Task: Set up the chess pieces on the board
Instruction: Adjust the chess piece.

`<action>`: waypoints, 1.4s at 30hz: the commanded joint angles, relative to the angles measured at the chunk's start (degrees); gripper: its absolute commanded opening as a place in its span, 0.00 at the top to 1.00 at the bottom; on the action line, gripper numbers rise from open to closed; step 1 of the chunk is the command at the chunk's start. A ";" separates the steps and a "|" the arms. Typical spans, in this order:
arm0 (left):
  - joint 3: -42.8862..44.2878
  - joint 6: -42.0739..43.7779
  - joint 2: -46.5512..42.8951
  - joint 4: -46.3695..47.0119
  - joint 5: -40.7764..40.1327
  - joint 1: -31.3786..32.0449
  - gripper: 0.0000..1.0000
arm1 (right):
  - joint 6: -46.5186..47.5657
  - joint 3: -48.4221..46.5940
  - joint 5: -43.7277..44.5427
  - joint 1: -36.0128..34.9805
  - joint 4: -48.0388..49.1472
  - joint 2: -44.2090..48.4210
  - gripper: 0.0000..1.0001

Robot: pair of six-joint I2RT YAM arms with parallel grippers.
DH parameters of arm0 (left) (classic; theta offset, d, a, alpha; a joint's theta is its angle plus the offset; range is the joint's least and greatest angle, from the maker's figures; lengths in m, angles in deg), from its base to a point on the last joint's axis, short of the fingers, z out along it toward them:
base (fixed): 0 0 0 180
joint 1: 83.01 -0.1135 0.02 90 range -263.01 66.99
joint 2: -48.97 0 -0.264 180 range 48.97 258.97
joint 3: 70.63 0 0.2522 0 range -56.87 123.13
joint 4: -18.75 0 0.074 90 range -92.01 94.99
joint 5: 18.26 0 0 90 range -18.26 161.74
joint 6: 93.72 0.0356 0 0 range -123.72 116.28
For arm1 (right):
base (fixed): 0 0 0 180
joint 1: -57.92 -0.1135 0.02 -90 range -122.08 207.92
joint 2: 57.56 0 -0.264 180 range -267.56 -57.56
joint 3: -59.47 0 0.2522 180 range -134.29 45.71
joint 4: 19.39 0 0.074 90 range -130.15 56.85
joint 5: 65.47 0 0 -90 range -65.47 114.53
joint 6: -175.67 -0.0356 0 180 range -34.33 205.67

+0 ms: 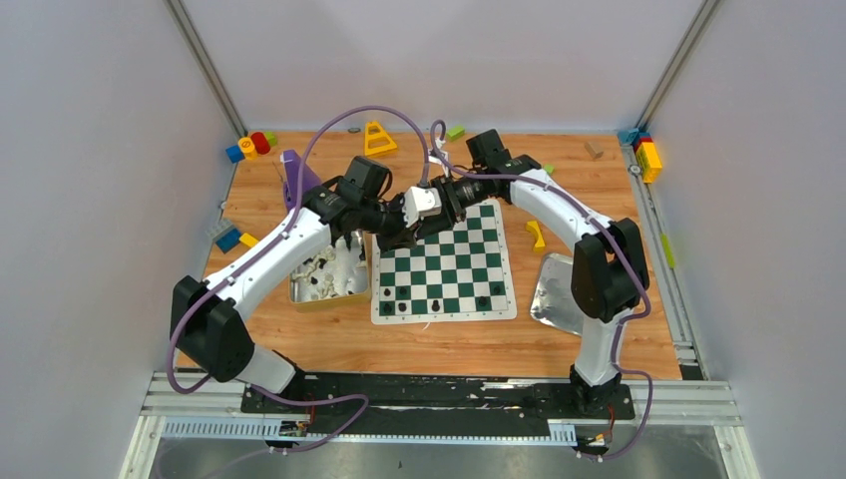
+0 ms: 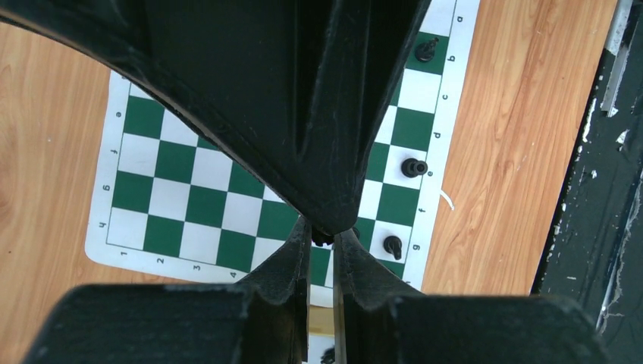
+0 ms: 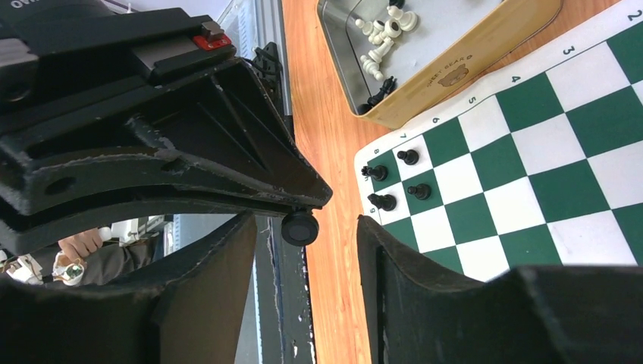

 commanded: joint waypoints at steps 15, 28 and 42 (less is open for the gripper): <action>2.52 -2.12 0.12 2.34 -1.92 0.66 0.79 | 1.23 -2.08 -0.03 -1.27 1.05 -0.83 0.93; 3.40 -10.97 -2.58 9.07 10.81 -6.82 0.13 | -0.36 0.05 -1.09 6.38 1.83 5.61 1.00; 4.37 -52.93 11.10 38.54 37.63 -11.12 0.22 | -9.30 3.55 -5.83 12.49 10.48 9.88 1.00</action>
